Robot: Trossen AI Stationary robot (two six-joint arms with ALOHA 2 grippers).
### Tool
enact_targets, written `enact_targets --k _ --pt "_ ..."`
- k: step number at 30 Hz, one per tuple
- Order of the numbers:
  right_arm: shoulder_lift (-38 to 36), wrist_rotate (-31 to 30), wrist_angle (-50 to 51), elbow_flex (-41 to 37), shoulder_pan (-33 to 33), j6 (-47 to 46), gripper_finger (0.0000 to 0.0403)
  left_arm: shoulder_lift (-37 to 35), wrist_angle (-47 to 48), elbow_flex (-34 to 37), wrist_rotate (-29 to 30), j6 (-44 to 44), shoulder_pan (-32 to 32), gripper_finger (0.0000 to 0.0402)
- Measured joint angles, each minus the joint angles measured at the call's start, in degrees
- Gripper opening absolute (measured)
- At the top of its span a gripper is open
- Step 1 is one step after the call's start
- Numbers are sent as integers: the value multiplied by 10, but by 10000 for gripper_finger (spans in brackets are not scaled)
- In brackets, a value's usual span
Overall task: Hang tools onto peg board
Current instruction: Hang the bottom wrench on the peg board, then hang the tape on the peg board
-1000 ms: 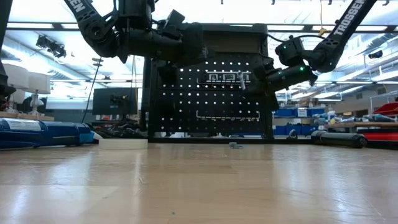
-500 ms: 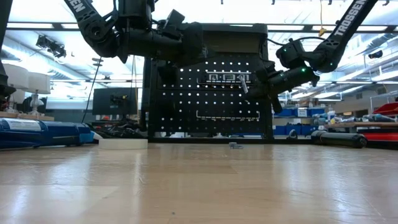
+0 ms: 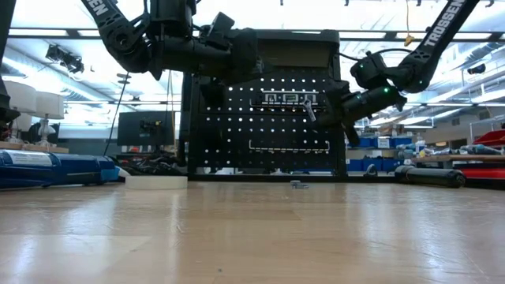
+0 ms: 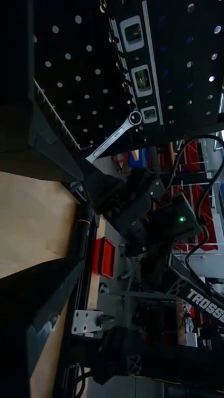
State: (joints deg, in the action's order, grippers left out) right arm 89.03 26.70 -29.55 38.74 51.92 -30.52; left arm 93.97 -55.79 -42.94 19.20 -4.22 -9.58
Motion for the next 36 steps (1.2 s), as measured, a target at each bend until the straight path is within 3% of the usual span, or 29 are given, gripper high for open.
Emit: enact_targets --k 5,19,36 --pt "0 -21 2 0 0 3 53 0 0 0 0 0 0 213" --pt "-1 -18 -5 -47 -5 20 164 0 10 0 0 4 1 213" --pt "-1 -18 -28 -56 -28 21 179 0 10 0 0 12 1 213"
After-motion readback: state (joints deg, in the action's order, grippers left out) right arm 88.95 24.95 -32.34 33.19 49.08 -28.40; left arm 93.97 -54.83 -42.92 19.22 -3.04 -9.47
